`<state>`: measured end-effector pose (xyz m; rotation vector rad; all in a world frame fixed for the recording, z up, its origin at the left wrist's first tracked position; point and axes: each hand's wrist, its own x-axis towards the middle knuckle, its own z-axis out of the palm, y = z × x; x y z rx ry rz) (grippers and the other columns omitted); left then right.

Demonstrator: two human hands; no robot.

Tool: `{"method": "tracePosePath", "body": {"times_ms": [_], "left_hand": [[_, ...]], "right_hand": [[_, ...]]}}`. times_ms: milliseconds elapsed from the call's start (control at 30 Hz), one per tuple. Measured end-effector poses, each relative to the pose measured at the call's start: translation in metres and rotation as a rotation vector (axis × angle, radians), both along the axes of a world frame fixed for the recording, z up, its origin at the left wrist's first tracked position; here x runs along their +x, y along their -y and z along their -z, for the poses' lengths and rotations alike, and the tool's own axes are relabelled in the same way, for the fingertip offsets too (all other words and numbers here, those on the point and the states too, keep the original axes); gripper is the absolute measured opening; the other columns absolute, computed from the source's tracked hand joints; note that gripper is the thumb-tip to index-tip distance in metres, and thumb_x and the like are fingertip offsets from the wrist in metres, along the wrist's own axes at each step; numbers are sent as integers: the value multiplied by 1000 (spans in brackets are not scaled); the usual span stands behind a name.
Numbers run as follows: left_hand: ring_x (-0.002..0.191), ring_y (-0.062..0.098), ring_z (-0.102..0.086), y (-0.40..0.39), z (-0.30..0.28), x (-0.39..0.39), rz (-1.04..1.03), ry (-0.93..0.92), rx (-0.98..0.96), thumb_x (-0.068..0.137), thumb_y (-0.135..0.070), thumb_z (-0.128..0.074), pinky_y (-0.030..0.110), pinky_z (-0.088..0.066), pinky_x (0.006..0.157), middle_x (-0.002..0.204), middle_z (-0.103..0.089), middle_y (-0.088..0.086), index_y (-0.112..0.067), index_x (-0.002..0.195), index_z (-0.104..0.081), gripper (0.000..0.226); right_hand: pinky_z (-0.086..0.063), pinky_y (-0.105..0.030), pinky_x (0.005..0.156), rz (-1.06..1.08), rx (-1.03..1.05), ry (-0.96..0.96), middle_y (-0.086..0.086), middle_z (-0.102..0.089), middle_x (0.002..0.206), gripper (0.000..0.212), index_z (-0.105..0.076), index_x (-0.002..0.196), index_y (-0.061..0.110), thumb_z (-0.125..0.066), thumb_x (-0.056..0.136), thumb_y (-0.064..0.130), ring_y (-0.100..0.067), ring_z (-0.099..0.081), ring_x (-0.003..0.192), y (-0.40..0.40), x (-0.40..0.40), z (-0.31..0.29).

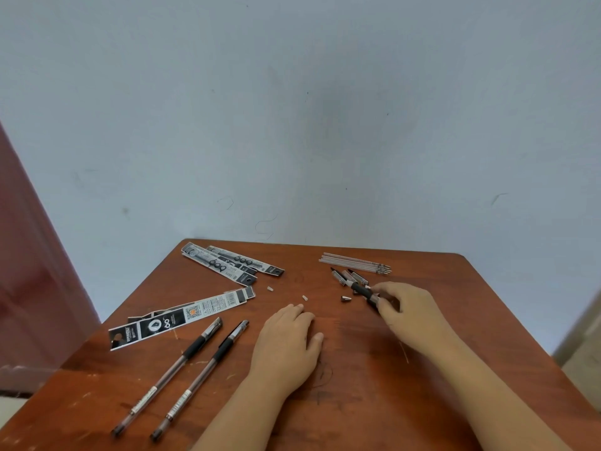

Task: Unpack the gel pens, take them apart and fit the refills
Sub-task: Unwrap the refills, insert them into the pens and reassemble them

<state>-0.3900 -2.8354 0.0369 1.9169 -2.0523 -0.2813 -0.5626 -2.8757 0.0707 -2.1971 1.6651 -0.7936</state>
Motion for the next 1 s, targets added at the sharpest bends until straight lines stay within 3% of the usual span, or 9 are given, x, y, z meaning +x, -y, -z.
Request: {"method": "tracePosePath", "body": {"times_ms": [67,200,500,767,1000], "left_hand": [[139,12,-13,0,0,0,3,2,-4,95,-37,-35,26,-10,114,151,-22,-3,-22,138,-31,45],[138,12,-16,-1,0,1,-4,-20,-13,95,-36,-36,26,-12,113,149,-26,-3,-21,136,-34,44],[124,10,-39,-3,-2,4,-97,-216,-108,94,-35,-38,23,-31,102,134,-49,-4,-18,128,-46,38],[126,10,-35,-3,-2,5,-61,-121,-78,94,-31,-40,23,-28,104,136,-46,-4,-19,127,-47,36],[132,12,-26,-7,-8,5,-45,-23,-36,94,-32,-39,26,-24,108,143,-36,-2,-20,131,-42,39]], "right_hand": [[-35,-18,80,22,-1,-17,-3,-59,120,30,-56,117,14,-44,89,12,-16,-52,101,2,-2,0],[-39,-21,83,-36,23,-48,-5,-61,114,27,-59,113,15,-48,89,13,-17,-53,100,-2,3,2],[-40,-8,66,-185,-4,25,4,-62,88,18,-68,96,20,-61,81,13,-9,-55,83,-8,9,4],[-43,-25,86,-57,19,-241,1,-61,110,24,-62,106,20,-51,88,30,-14,-53,101,-1,12,12],[-37,-26,84,-18,-60,-422,5,-60,113,26,-58,111,25,-44,90,32,-14,-47,105,-2,15,16]]}}
